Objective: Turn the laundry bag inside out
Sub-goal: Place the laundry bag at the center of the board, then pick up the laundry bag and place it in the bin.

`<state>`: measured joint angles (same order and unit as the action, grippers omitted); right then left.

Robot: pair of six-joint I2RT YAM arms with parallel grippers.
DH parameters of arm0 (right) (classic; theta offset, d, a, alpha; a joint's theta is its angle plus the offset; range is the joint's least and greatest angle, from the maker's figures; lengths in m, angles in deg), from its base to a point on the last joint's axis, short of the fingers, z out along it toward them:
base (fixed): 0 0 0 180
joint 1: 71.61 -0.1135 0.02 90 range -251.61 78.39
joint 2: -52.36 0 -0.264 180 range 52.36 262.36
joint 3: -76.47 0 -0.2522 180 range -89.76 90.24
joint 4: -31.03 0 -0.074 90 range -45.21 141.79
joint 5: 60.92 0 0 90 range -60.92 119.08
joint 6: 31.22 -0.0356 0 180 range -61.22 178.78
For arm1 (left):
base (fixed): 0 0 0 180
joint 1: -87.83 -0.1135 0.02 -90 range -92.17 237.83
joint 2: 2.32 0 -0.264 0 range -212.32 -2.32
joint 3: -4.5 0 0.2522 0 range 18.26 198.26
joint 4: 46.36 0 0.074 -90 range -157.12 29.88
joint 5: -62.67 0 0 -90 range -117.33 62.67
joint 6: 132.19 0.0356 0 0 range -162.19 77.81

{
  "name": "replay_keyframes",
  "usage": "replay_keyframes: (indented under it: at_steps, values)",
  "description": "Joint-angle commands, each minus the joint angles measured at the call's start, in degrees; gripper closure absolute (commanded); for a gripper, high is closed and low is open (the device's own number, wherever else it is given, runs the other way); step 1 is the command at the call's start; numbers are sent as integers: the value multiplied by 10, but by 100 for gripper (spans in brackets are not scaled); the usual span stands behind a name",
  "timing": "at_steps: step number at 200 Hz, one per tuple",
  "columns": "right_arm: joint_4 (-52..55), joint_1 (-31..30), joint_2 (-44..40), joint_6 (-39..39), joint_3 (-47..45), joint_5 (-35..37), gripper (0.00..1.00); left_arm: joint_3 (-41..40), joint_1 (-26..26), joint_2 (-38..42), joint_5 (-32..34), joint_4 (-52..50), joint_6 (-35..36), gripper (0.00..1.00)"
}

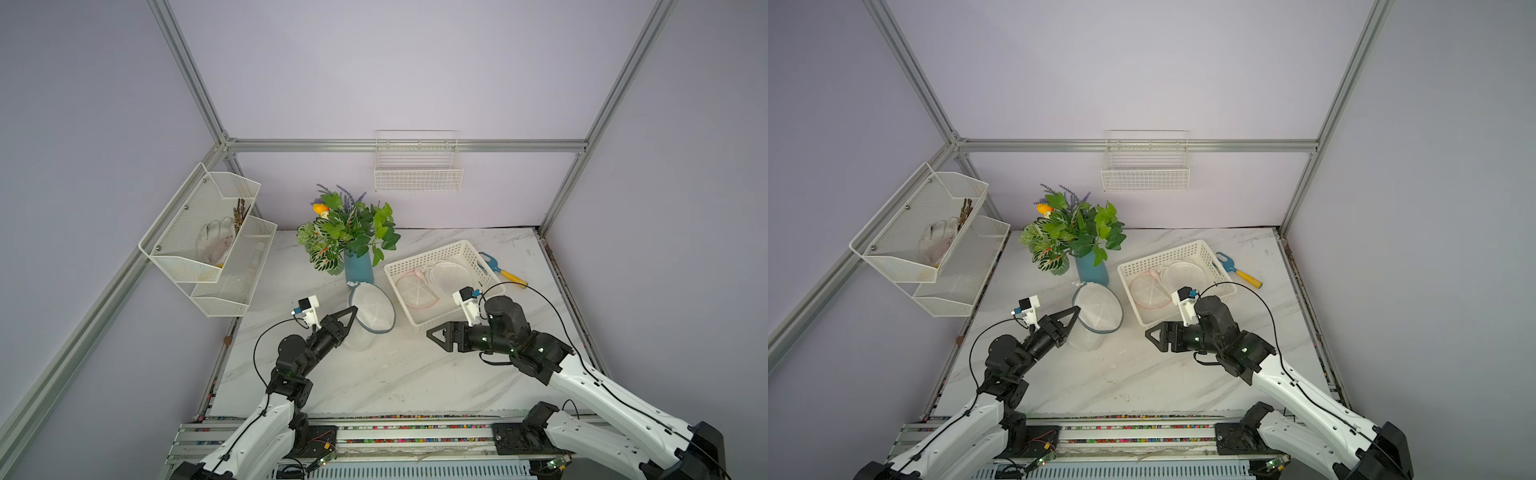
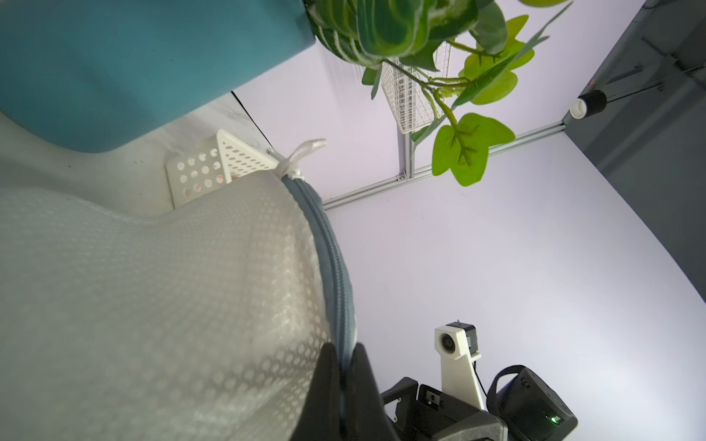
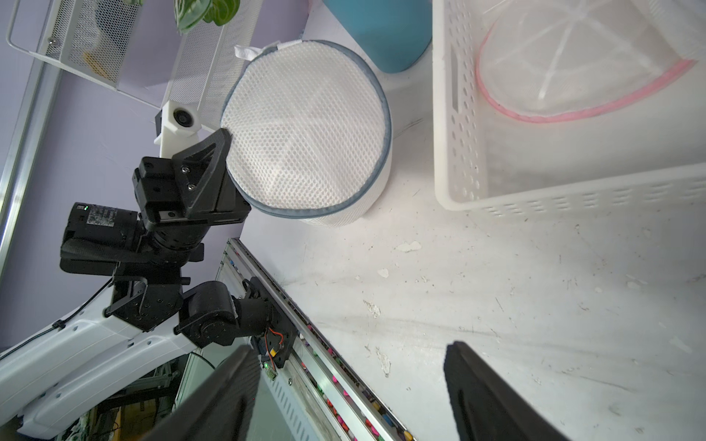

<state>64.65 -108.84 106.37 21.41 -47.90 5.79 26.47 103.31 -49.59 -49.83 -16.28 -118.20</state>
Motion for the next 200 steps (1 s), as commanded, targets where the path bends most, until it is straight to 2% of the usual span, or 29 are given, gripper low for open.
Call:
replay_keyframes:
  at_steps: [1,20,36,50,69,85,100,115,136,163,187,200]
  values:
    - [-27,3,4,-5,5,-10,18,-12,12,-53,17,175,-30,100]
    - [-26,4,7,-4,8,-12,18,-41,13,-110,22,242,-37,100]
    - [-25,3,10,-2,10,-14,19,-71,7,-136,36,232,-36,100]
    - [-23,3,11,0,13,-17,19,-88,1,-134,45,175,-29,98]
    - [-18,4,10,4,13,-13,19,-81,0,-80,47,48,0,95]
    - [-18,4,12,6,11,-13,19,-55,0,4,72,-115,39,88]
    - [-21,3,14,5,11,-13,19,-24,-1,90,126,-290,71,75]
    - [-23,4,14,4,9,-12,19,-21,-2,155,171,-387,83,67]
    - [-26,4,15,3,8,-12,19,-24,-2,204,193,-458,88,51]
    - [-22,3,17,5,13,-11,19,-11,-3,200,191,-474,121,31]
    - [-13,3,17,9,18,-7,18,43,-2,183,228,-544,162,21]
    - [-11,3,17,10,19,-4,18,73,-2,184,269,-601,168,21]
